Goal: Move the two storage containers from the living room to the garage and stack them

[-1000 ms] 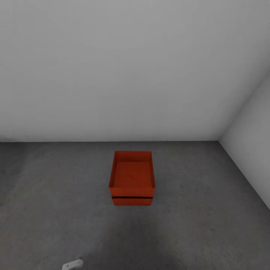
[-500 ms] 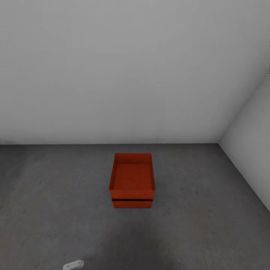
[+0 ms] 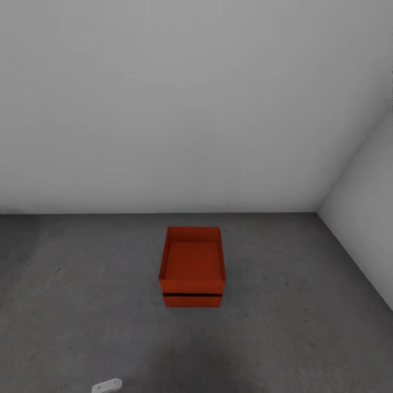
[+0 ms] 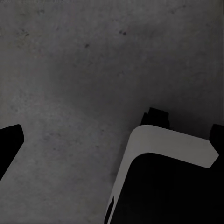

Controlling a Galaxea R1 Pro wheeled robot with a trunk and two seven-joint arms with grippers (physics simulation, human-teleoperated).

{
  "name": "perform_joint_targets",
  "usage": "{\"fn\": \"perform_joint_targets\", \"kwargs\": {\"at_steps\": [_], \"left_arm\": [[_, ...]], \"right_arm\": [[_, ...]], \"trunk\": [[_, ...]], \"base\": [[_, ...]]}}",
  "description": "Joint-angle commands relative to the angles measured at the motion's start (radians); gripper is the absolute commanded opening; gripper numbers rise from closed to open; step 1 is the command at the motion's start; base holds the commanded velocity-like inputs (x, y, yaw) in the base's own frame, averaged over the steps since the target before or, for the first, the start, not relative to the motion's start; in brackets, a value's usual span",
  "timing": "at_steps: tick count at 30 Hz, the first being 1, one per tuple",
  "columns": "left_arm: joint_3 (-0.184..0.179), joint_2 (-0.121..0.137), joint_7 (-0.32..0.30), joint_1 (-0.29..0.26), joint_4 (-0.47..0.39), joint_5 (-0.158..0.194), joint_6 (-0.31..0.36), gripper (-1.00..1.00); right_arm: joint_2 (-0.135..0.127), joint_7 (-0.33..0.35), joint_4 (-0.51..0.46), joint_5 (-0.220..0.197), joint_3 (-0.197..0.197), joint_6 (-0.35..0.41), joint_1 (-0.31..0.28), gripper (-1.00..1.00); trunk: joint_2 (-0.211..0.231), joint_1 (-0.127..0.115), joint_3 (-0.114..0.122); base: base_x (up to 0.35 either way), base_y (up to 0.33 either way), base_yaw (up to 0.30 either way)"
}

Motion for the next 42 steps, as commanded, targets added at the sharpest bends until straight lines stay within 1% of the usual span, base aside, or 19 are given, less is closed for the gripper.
{"fn": "perform_joint_targets", "kwargs": {"at_steps": [1, 14, 25, 42], "left_arm": [[-0.008, 0.000, 0.002, 0.000, 0.000, 0.008, 0.001, 1.00], [-0.008, 0.000, 0.002, 0.000, 0.000, 0.008, 0.001, 1.00], [-0.008, 0.000, 0.002, 0.000, 0.000, 0.008, 0.002, 1.00], [-0.008, 0.000, 0.002, 0.000, 0.000, 0.008, 0.001, 1.00]], "right_arm": [[0.001, -0.002, 0.003, -0.011, 0.008, -0.006, -0.001, 1.00], [-0.001, -0.016, 0.004, -0.014, 0.007, 0.002, -0.001, 1.00], [0.000, -0.008, 0.004, -0.013, 0.008, 0.013, -0.001, 1.00], [-0.004, -0.011, 0.003, -0.006, 0.008, 0.004, 0.003, 1.00]], "trunk": [[-0.001, 0.000, 0.001], [-0.001, 0.000, 0.022], [-0.001, 0.000, 0.040], [-0.001, 0.000, 0.067]], "base": [[0.000, 0.000, 0.000], [0.000, 0.000, 0.000], [0.000, 0.000, 0.000], [0.000, 0.000, 0.000]]}}
